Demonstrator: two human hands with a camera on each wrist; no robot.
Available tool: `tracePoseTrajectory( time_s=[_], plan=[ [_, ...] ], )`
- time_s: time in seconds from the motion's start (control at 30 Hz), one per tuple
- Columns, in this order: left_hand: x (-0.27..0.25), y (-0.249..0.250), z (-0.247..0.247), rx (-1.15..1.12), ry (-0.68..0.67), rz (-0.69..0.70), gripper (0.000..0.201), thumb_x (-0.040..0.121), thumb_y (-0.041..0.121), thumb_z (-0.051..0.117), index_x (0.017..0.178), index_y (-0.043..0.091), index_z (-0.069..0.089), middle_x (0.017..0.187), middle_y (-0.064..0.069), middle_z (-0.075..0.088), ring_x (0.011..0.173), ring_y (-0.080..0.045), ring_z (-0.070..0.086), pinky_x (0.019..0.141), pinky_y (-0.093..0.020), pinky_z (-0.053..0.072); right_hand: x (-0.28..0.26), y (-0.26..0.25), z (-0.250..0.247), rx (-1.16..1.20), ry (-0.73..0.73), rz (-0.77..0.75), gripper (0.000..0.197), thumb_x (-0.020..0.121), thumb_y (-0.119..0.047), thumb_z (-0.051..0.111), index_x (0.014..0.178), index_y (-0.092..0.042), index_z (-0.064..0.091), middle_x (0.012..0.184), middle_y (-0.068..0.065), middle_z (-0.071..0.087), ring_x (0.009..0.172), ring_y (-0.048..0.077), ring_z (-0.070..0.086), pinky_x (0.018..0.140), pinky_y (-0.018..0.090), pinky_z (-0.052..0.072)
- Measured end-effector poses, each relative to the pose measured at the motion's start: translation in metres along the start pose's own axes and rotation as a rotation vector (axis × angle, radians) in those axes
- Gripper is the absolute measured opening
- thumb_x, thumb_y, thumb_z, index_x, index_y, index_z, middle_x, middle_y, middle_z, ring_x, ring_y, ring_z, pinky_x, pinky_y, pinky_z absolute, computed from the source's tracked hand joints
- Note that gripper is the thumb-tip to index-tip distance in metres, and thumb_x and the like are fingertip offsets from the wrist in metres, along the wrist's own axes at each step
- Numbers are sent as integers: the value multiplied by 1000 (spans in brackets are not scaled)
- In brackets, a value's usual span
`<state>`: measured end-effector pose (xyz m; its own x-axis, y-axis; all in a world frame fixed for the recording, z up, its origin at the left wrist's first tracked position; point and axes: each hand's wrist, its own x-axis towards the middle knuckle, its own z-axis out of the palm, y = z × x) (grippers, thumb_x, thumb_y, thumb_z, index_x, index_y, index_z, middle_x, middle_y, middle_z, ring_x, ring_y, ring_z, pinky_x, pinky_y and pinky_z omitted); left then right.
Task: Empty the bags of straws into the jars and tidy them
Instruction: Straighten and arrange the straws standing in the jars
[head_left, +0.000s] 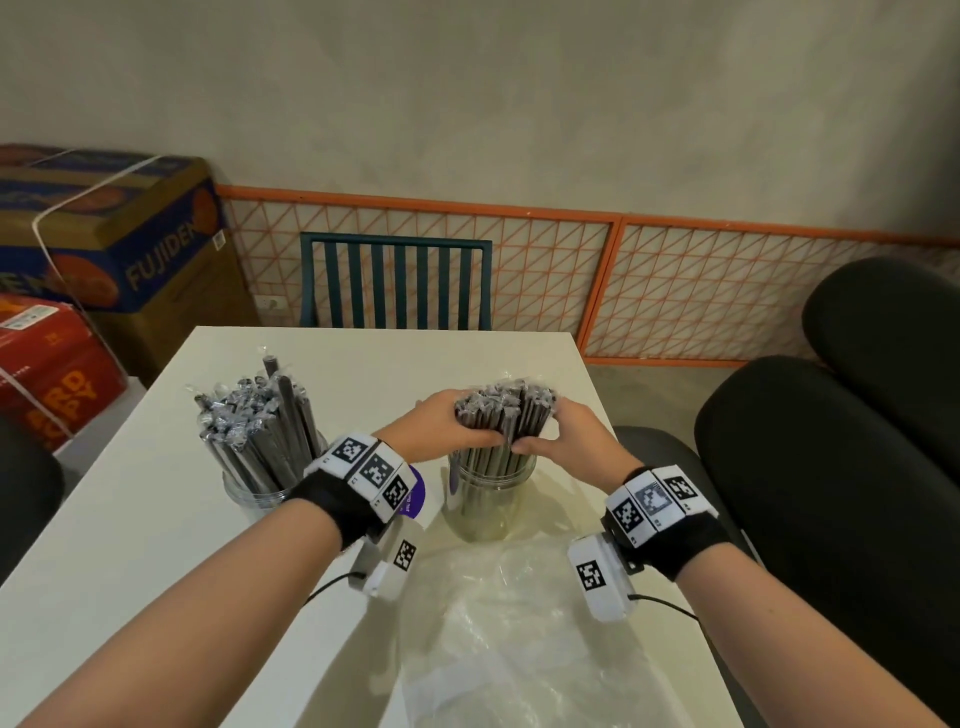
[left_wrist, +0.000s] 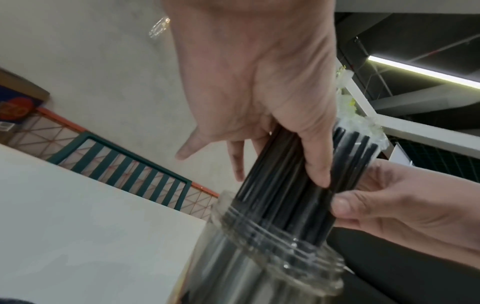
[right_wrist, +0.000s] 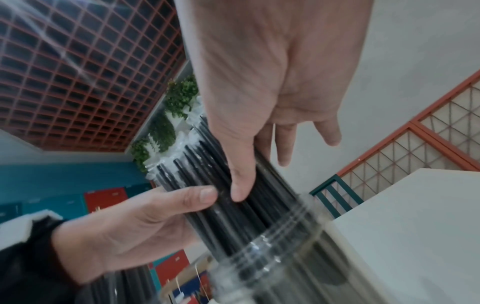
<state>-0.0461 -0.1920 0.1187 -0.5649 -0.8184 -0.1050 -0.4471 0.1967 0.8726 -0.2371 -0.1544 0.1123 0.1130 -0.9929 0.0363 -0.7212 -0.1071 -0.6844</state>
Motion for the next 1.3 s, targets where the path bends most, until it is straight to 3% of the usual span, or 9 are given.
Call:
tracePoseTrajectory(
  time_s=[0.13,0.27,0.4,0.53,0.83,0.93,1.1,1.2,1.3],
  plan=[
    [1,-11,2,70,-106,-93,67,65,29,83,125,18,55,120,-5,64,114,-20,59,102,-43,46,-2,4,5,-29,-84,22,68,73,-18,78,133,-15,45,132,2,56,124,17,48,90,16,32],
    [6,-32,7,71,-40,-146,104,42,62,83,132,38,38,132,-2,49,126,-21,45,106,-47,41,-4,6,6,17,-102,50,73,71,-18,80,134,-13,43,134,4,54,125,17,47,94,19,33],
    [0,-24,4,111,-44,-129,110,47,59,80,140,29,30,141,2,41,133,-20,35,110,-48,34,-6,7,3,48,-134,47,79,71,-19,80,137,-17,37,138,1,51,128,17,44,105,28,35],
    [-7,-15,2,139,-50,-106,94,65,40,82,142,25,30,145,2,35,135,-22,30,113,-48,28,-7,9,-1,63,-142,39,81,70,-17,81,137,-17,35,139,1,49,130,18,44,109,39,35],
    [-15,-16,7,73,-22,-66,95,66,35,83,143,25,28,145,0,38,133,-17,35,113,-38,27,-18,7,-5,55,-153,55,89,74,-12,77,144,-15,23,149,3,36,139,18,32,114,30,26],
    [-26,-23,8,76,16,-112,118,53,59,80,147,29,16,153,0,27,141,-21,25,116,-48,22,-27,7,-4,-28,-154,193,89,78,-14,73,147,-11,16,149,7,36,138,22,34,108,30,30],
    [-63,-35,14,72,54,-232,103,77,42,71,150,22,1,155,-5,20,142,-24,23,115,-42,25,-51,10,8,-298,-343,404,55,87,-31,63,133,-9,44,136,10,50,122,25,49,97,32,39],
    [-95,-52,13,66,-73,-312,94,81,48,64,150,27,3,153,-2,27,137,-22,33,114,-41,30,-62,-10,24,-355,-502,325,38,88,-35,59,119,-12,58,126,5,55,107,21,54,87,26,40],
    [-128,-58,-8,110,-213,-402,81,84,49,60,148,23,17,147,-1,36,130,-17,42,109,-33,36,-61,-51,37,-385,-513,139,32,93,-24,51,114,0,58,104,6,57,91,21,50,65,11,36]
  ],
)
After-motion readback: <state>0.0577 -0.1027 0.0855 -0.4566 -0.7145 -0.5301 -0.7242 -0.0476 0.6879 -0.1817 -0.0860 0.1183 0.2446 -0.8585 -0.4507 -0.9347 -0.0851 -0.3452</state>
